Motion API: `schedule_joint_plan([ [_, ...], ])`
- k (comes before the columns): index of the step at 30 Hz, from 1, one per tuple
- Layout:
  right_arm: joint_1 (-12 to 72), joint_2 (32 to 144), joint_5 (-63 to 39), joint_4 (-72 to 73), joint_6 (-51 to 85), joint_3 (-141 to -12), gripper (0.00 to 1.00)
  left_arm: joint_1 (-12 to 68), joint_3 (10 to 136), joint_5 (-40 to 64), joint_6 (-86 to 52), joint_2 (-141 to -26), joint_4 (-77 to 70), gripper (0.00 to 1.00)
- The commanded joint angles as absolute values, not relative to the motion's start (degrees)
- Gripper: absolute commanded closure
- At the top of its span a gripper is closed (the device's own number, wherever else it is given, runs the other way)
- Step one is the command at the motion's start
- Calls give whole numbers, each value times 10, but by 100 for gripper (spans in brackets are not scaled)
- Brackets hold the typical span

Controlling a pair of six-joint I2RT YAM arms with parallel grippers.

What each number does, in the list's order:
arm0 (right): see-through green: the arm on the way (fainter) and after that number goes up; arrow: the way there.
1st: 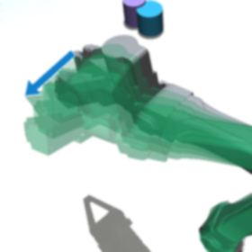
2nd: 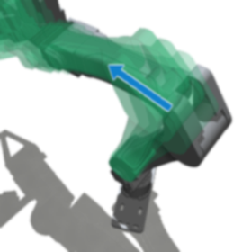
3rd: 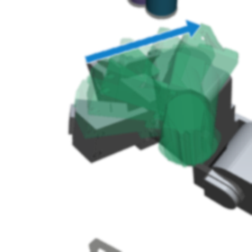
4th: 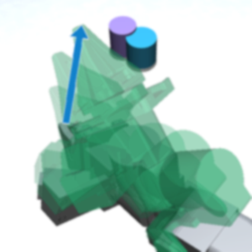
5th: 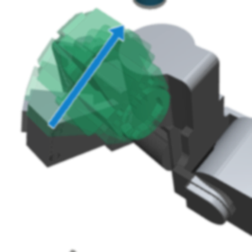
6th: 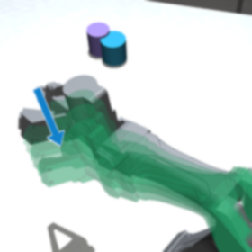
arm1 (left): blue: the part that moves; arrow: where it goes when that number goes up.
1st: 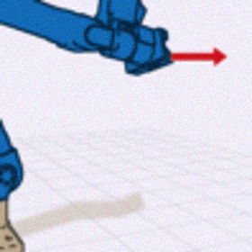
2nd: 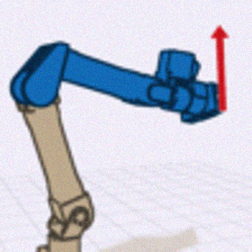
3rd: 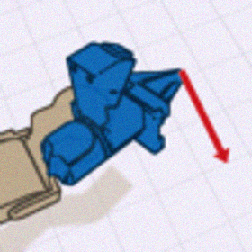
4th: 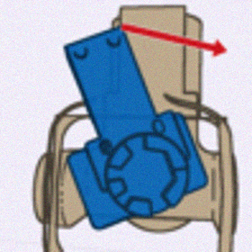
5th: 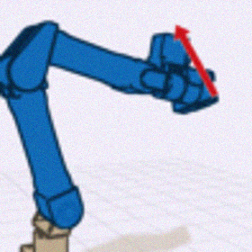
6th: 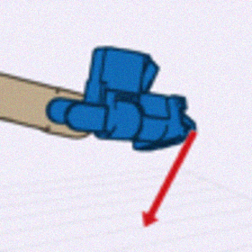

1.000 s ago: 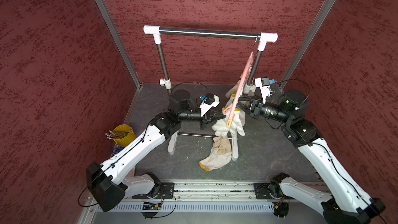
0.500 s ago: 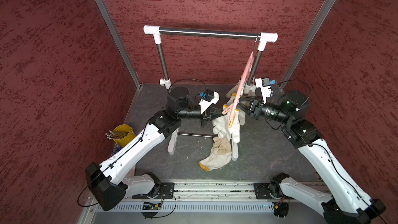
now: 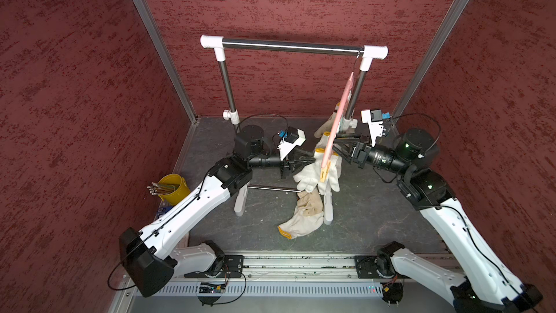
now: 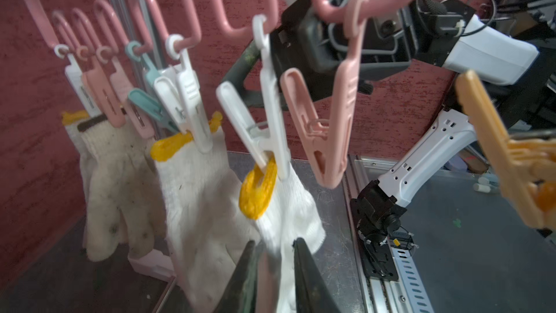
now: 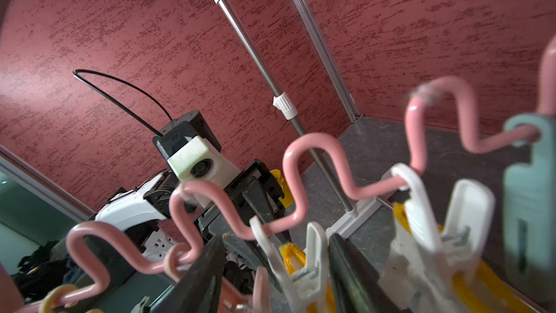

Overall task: Clip the gloves onto a hanger to dry
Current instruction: Clamp the glove onto the hanger.

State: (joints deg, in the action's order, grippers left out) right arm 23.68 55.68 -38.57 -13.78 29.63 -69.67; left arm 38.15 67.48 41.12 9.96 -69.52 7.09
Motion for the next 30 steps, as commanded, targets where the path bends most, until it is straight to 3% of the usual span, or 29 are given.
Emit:
schedule_joint_plan([
  [1,230,535,-325,-165,285,-695,35,381,653,318,79,-665,38,64],
  [6,228,478,-216,-199,285,-685,27,370,651,206,48,-644,90,51],
  [14,229,362,4,-334,368,-642,25,351,640,179,-32,-602,176,49],
  [20,228,267,63,-412,510,-528,26,347,673,193,-113,-623,330,50],
  [30,228,188,83,-417,606,-409,27,368,563,169,-532,-658,434,53],
])
